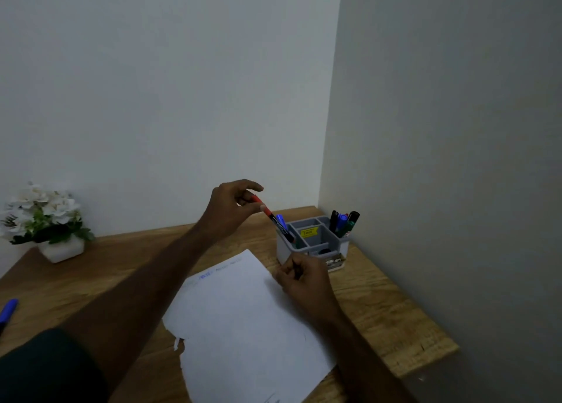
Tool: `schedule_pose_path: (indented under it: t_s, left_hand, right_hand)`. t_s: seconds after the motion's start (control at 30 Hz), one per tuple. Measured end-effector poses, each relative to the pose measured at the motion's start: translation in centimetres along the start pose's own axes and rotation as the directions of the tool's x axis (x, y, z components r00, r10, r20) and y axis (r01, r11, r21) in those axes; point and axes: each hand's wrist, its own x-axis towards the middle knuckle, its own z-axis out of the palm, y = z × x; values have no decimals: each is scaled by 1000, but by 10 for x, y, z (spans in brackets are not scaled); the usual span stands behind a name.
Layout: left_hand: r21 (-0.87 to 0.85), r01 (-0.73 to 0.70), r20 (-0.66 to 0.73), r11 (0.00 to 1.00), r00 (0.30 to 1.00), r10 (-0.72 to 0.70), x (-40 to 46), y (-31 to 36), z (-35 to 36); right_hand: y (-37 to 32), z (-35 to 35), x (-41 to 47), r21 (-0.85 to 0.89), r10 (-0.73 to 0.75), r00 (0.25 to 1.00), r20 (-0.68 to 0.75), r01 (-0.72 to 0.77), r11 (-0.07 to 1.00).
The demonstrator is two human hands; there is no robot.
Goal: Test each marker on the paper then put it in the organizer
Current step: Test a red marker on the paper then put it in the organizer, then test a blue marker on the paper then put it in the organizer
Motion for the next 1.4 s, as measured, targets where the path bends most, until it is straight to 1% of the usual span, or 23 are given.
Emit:
schedule_pose_path:
  t_s: [0.17,0.3,0.4,0.57,0.63,0.73,0.8,0.97,1.13,1.3,1.4]
  left_hand:
    - [-21,-23,20,999,1000,24,8,7,17]
    - [-22,-58,79,998,995,60,9,8,37]
    - [-16,-43,78,999,996,44,9,7,48]
    - [181,7,222,983,974,-48,9,-2,47]
    - [197,29,246,980,966,-78,5,-6,44]
    - [175,65,215,982,971,-102,-5,-8,35]
    - [165,55,183,985,979,-85,-15,-7,26]
    - [120,52,195,991,978,-75,-57,-8,-9]
    - [115,90,175,989,979,-109,-100,-20,-50]
    - [166,125,91,978,986,-141,-135,-38,-102]
    - [207,204,12,957,977,-211,-161,-51,-147]
  right_hand:
    - [3,1,3,-11,-1,1000,11,2,1000]
    - [5,2,2,-32,9,1000,13,-8,999]
    - [5,1,2,-33,9,1000,16,-8,999]
    - [5,1,2,-42,6,1000,17,-5,999]
    - [5,1,1,-48,3,1000,16,-3,999]
    - [3,0,1,-56,-11,1000,11,11,998]
    - [1,-2,1,-63,-19,1000,7,20,998]
    - [-12,0,2,-142,-80,996,27,83,986]
    - [-51,30,14,-151,-131,983,128,150,977]
    - [-82,80,18,-111,-176,954,243,208,972]
    - [-102,126,13,-56,-200,911,362,236,970]
